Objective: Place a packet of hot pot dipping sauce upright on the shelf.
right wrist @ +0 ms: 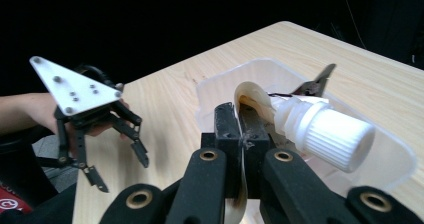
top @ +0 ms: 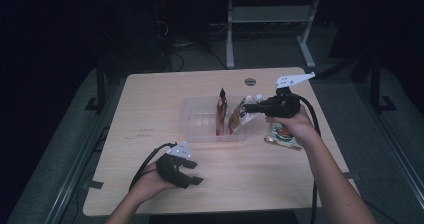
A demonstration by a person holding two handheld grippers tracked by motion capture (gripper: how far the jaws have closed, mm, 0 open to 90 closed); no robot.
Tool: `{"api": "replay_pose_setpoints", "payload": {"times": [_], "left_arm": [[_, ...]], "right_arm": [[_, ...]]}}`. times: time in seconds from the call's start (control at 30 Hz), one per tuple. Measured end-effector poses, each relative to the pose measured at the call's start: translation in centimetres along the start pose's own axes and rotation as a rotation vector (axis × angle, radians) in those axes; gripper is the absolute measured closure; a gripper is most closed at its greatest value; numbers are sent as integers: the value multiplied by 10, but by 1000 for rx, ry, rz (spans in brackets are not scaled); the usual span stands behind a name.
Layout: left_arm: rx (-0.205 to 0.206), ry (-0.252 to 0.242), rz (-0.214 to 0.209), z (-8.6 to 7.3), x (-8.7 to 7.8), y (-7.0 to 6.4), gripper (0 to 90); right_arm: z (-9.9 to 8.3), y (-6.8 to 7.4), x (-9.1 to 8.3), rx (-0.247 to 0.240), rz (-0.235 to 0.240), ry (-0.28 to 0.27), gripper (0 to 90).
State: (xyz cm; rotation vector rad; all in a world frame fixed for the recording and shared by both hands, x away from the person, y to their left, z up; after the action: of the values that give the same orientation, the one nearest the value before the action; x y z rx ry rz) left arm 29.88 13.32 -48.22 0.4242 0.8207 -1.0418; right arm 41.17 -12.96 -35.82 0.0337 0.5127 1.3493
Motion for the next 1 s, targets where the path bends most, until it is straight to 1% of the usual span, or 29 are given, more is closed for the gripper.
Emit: {"api": "replay_pose_setpoints", "payload": {"times": [0.07,0.13,0.2,0.47,0.6,0.7,0.87,1.0], "left_arm": [[-3,3,-2,0,0,0,369],[-8,2,-2,0,0,0,369],[-11,0,-3,0,0,-1,369],[-9,2,-3,0,0,0,369],[-10,0,-2,0,0,0,369],[-10,2,-3,0,0,0,369],[-9,2,-4,0,0,0,369],[-10,2,-3,0,0,0,369]], "right_arm": [[0,-5,0,3,-6,6,898],[0,-11,0,14,-5,-1,898],[0,-18,-1,19,-20,8,898],[2,-31,-3,31,-36,13,898],[1,-34,-2,37,-42,17,898],[-1,-34,-1,37,-38,22,897],[-3,-34,5,34,-31,39,897],[-5,-35,8,40,-28,42,897]]}}
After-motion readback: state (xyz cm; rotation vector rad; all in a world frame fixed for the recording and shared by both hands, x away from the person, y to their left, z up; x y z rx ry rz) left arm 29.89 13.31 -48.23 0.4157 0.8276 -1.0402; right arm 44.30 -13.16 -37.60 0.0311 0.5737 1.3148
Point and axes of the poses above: each handheld gripper's, and its own axes: x roughly forward along the jaws, z roughly out of its top, y roughly to its left, the point moved 6 cm from there along x, roughly forward along the jaws, and after that the axes turned 9 degrees about z, right-handed, at the moved point
